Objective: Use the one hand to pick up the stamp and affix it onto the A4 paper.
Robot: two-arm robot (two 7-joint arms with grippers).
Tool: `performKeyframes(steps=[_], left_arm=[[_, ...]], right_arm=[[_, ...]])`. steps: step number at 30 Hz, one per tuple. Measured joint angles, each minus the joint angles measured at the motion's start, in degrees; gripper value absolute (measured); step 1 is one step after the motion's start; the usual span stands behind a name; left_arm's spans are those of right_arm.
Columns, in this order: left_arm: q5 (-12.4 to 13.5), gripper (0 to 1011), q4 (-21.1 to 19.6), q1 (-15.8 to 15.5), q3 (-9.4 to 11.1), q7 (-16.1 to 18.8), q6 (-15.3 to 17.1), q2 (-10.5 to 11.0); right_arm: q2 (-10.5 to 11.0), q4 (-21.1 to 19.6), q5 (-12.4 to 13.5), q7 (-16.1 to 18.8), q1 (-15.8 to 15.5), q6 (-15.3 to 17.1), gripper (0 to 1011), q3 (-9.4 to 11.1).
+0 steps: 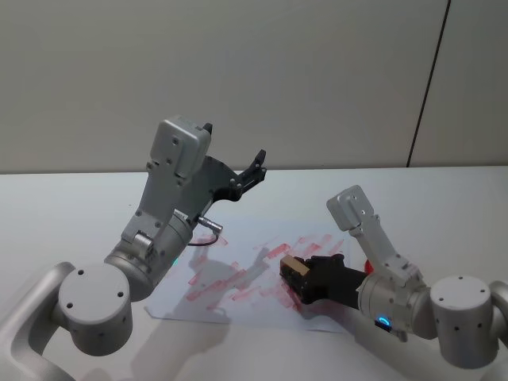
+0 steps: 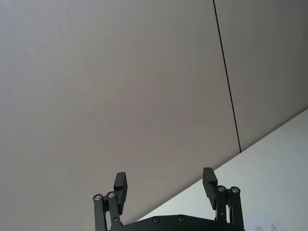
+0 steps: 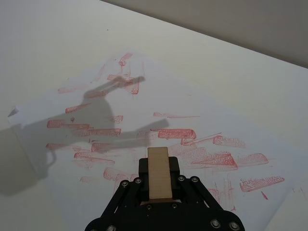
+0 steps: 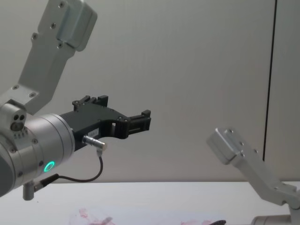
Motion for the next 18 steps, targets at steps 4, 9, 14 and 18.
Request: performKeyframes(steps=[4, 9, 14, 18], left_arm=[[0.0, 1001, 0.0, 0.0, 0.0, 0.0, 0.0, 0.0], [0.0, 1001, 0.0, 0.0, 0.0, 0.0, 0.0, 0.0], [0.0, 1002, 0.0, 0.0, 0.0, 0.0, 0.0, 0.0], [0.0, 1001, 0.0, 0.0, 0.0, 0.0, 0.0, 0.0]], right_arm=[[0.0, 0.1, 0.0, 0.0, 0.1, -0.4, 219, 0.0], [0.1, -0.6, 1.0, -0.5, 0.1, -1.2, 219, 0.1], [0.6, -3.5, 3.0, -1.4, -0.1, -2.0, 219, 1.0], [1.3, -5.6, 4.4, -2.2, -0.5, -2.2, 219, 1.7]])
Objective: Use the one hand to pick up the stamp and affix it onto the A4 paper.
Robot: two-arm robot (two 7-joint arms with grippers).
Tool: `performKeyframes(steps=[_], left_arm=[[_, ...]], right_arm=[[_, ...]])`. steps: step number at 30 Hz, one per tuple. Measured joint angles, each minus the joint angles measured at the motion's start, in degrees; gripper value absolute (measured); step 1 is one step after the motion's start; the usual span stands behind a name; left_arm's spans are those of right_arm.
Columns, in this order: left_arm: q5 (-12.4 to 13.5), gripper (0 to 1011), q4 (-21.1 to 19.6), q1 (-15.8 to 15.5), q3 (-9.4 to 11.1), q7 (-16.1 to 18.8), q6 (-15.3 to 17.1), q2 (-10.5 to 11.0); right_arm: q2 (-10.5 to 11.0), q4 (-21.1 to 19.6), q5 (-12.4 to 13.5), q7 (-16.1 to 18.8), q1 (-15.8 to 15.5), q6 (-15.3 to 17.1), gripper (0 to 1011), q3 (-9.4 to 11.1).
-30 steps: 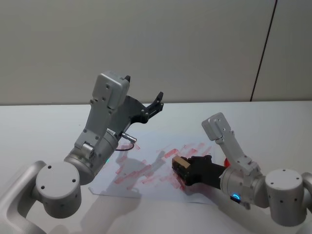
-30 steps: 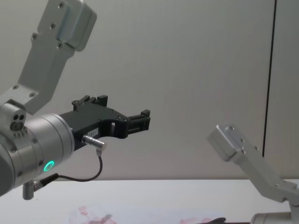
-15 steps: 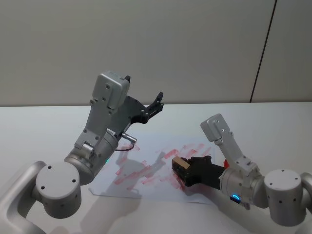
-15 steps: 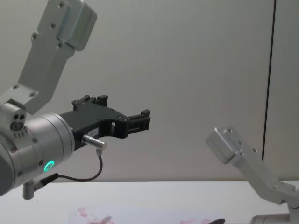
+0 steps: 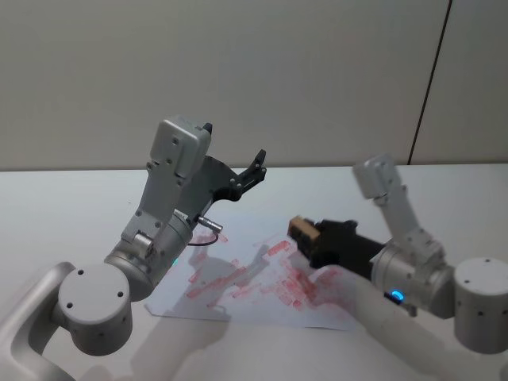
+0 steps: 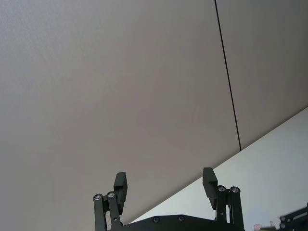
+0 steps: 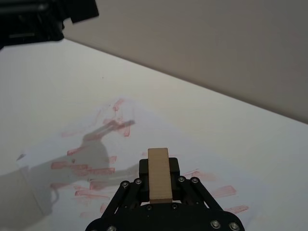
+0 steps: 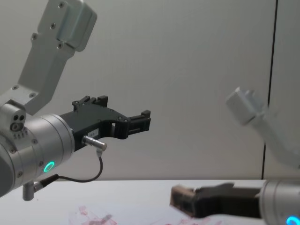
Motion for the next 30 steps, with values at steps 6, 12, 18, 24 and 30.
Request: performKeyframes(steps=[6, 12, 18, 24, 30], left_arm=[[0.0, 1001, 0.0, 0.0, 0.0, 0.0, 0.0, 0.0], [0.0, 1001, 0.0, 0.0, 0.0, 0.0, 0.0, 0.0], [0.0, 1001, 0.0, 0.0, 0.0, 0.0, 0.0, 0.0], [0.0, 1001, 0.0, 0.0, 0.0, 0.0, 0.0, 0.0], [0.0, 1001, 0.0, 0.0, 0.0, 0.0, 0.0, 0.0]], right_arm=[[2.1, -4.0, 2.7, -1.9, -1.6, 0.0, 219, 1.8], [5.1, -7.6, 4.5, -3.7, -4.1, 1.0, 219, 3.7], [7.3, -9.3, 5.2, -4.7, -6.1, 1.8, 219, 4.9], [9.2, -10.1, 5.6, -5.5, -7.7, 2.2, 219, 5.8], [10.1, -10.2, 5.6, -5.9, -8.4, 2.5, 219, 6.4]])
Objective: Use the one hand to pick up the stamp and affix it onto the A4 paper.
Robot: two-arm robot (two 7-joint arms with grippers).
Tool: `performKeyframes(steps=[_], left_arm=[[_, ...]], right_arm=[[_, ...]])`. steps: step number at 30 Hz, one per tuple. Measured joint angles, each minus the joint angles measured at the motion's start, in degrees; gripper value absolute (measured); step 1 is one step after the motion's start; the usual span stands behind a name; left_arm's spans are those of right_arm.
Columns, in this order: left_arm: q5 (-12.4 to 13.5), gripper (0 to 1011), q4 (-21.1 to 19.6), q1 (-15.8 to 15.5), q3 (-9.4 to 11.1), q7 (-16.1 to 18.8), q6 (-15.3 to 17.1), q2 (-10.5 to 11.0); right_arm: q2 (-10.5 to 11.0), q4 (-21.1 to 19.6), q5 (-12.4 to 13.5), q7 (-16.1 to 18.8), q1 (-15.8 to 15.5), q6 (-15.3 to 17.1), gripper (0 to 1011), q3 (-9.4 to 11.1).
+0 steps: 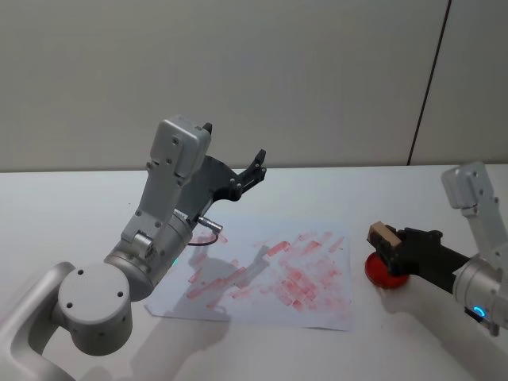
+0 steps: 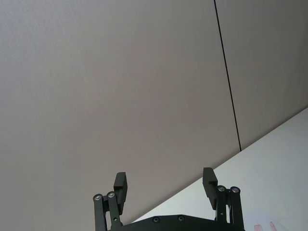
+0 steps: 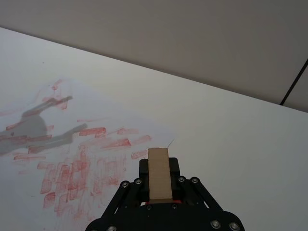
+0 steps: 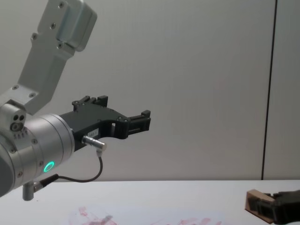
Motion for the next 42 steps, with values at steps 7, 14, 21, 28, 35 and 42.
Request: performKeyframes(steps=[7, 14, 21, 28, 35, 42], left_arm=[[0.0, 1001, 0.0, 0.0, 0.0, 0.0, 0.0, 0.0], [0.0, 1001, 0.0, 0.0, 0.0, 0.0, 0.0, 0.0], [0.0, 1001, 0.0, 0.0, 0.0, 0.0, 0.0, 0.0], [0.0, 1001, 0.0, 0.0, 0.0, 0.0, 0.0, 0.0], [0.0, 1001, 0.0, 0.0, 0.0, 0.0, 0.0, 0.0], [0.0, 1001, 0.0, 0.0, 0.0, 0.0, 0.0, 0.0]], right_arm=[[0.5, 0.7, -0.3, -0.1, -0.1, 0.2, 219, 0.2], [0.5, 1.7, -0.8, -0.1, 0.1, 0.6, 219, 0.2], [0.3, 2.6, -1.3, 0.1, 0.5, 1.0, 219, -0.1], [0.2, 3.2, -1.6, 0.3, 0.7, 1.2, 373, -0.3], [0.1, 3.5, -1.8, 0.4, 0.8, 1.3, 580, -0.3], [0.1, 3.7, -1.9, 0.5, 0.9, 1.4, 812, -0.4]])
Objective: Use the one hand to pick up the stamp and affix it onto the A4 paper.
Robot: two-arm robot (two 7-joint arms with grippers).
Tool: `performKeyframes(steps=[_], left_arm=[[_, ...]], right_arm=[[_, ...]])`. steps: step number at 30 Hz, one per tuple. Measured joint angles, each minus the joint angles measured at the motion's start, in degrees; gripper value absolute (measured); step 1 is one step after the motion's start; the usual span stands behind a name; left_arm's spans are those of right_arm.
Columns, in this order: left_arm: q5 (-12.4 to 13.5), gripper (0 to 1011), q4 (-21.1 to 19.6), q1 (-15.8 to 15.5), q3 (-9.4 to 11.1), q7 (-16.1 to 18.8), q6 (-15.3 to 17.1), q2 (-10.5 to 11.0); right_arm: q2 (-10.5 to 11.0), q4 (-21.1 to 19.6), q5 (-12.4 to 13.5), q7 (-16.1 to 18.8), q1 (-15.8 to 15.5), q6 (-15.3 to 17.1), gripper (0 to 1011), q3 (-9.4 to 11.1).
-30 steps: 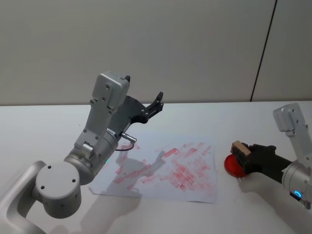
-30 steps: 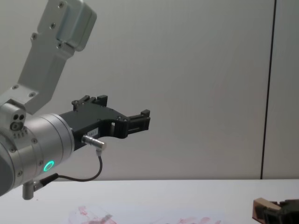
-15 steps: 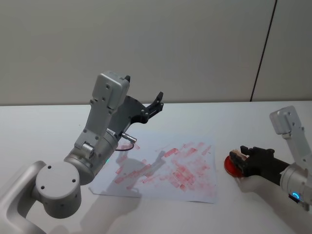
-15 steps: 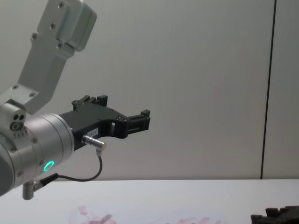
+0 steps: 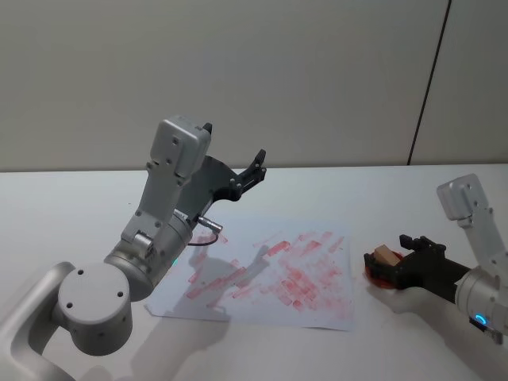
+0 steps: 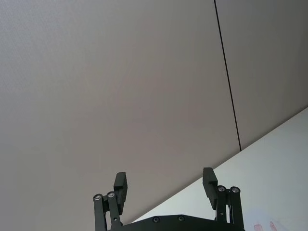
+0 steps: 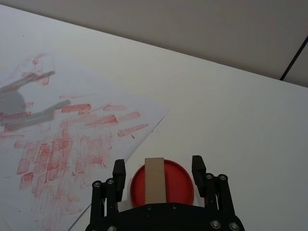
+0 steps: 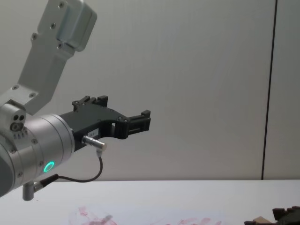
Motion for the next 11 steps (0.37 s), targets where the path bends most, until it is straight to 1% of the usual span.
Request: performKeyframes(steps=[1, 2, 3, 7, 11], left_arm=[[0.0, 1001, 0.0, 0.0, 0.0, 0.0, 0.0, 0.0], [0.0, 1001, 0.0, 0.0, 0.0, 0.0, 0.0, 0.0], [0.0, 1001, 0.0, 0.0, 0.0, 0.0, 0.0, 0.0], [0.0, 1001, 0.0, 0.0, 0.0, 0.0, 0.0, 0.0], [0.0, 1001, 0.0, 0.0, 0.0, 0.0, 0.0, 0.0]], right_arm=[[0.0, 0.0, 0.0, 0.0, 0.0, 0.0, 865, 0.0], [0.0, 0.0, 0.0, 0.0, 0.0, 0.0, 865, 0.0], [0.0, 0.0, 0.0, 0.0, 0.0, 0.0, 901, 0.0], [0.0, 0.1, -0.1, 0.0, 0.0, 0.1, 994, 0.0], [-0.1, 0.1, -0.1, 0.1, 0.0, 0.1, 1001, -0.1]])
